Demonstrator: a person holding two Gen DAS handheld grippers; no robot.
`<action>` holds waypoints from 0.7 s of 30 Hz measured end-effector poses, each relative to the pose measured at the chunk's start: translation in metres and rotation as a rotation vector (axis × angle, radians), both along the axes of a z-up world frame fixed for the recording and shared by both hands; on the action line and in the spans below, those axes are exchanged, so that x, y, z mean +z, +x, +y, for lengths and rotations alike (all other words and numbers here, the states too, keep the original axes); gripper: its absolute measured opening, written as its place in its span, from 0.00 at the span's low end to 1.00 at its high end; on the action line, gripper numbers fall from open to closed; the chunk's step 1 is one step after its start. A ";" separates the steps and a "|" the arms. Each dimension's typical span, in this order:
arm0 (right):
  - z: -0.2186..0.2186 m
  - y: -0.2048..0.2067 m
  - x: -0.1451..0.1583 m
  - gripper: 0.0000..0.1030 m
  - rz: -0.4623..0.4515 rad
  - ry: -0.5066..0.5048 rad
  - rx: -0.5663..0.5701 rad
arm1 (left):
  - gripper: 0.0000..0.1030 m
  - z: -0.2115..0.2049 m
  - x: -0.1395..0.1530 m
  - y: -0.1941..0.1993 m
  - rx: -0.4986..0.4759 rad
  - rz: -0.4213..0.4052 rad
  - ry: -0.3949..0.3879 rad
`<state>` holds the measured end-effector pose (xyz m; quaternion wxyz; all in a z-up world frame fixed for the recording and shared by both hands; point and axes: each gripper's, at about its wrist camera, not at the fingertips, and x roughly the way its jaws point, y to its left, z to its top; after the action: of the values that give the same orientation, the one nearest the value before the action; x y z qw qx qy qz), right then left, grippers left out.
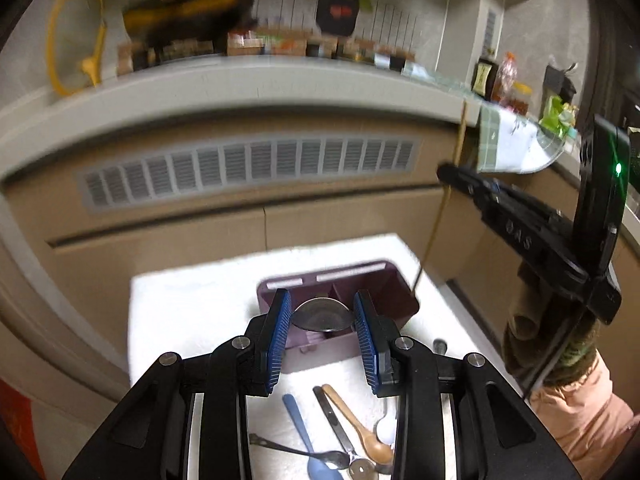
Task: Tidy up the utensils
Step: 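Lower the chopstick into the purple caddy with the right tool while the left tool drops the grey spoon in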
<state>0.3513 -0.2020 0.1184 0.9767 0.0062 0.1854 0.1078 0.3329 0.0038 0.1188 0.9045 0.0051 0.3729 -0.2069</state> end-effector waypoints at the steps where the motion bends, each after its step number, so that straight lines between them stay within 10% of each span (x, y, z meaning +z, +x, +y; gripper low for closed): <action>1: 0.000 0.009 -0.007 0.05 0.017 -0.001 0.001 | 0.33 -0.002 -0.009 0.006 0.002 0.013 0.008; 13: 0.006 0.055 -0.110 0.06 0.319 -0.058 0.054 | 0.35 -0.017 -0.092 0.050 -0.013 0.097 -0.080; 21: 0.002 0.007 -0.090 0.27 0.239 -0.158 0.025 | 0.65 0.000 -0.074 0.016 0.097 -0.088 -0.068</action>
<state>0.3581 -0.2000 0.0287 0.9437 -0.0601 0.3084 0.1038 0.3490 0.0036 0.0453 0.9286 -0.0344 0.3254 -0.1750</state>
